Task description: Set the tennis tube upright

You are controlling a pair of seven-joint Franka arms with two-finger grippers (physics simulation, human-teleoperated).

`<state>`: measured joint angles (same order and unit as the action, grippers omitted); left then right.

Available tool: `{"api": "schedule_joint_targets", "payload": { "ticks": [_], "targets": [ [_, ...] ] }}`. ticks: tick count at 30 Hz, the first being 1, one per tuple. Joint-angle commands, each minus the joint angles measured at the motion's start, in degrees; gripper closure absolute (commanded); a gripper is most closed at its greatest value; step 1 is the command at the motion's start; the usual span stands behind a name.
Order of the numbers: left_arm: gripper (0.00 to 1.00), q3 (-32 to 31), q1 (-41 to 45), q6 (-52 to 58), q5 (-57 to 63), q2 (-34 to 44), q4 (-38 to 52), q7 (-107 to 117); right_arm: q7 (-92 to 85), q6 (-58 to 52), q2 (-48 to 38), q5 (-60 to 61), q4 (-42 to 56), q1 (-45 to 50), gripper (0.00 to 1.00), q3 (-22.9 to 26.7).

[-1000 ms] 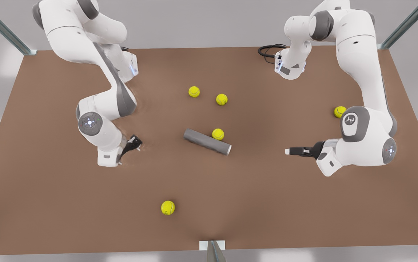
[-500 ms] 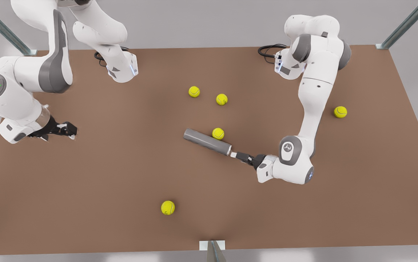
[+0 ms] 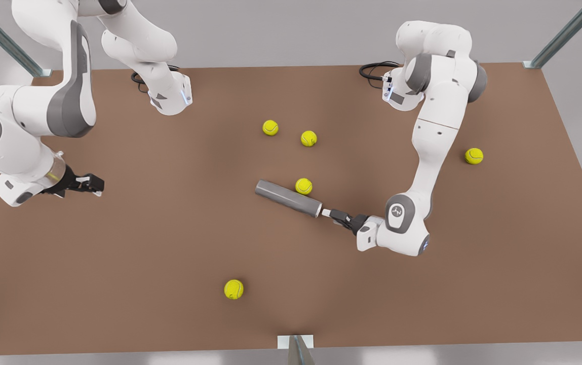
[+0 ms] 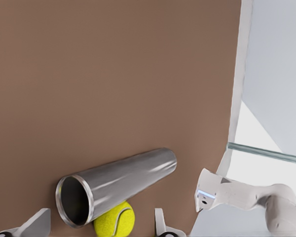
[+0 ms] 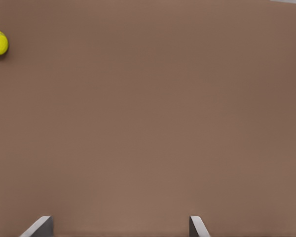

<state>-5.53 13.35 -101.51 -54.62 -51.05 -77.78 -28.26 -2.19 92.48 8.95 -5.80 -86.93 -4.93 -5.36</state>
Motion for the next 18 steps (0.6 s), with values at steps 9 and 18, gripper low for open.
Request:
{"api": "schedule_joint_targets", "payload": {
  "ticks": [9, 18],
  "targets": [
    [0.01, -0.09, 0.89, -0.71, -5.76, -2.74, -0.88, -5.93, 0.08, -0.02, 0.54, 0.09, 0.35, 0.1, 0.0, 0.0],
    [0.01, -1.59, 0.54, -2.82, -5.76, -2.56, -2.37, -5.93, 0.08, -0.02, 0.89, 0.0, 0.44, 0.1, 0.0, 0.0]
  ]
}}
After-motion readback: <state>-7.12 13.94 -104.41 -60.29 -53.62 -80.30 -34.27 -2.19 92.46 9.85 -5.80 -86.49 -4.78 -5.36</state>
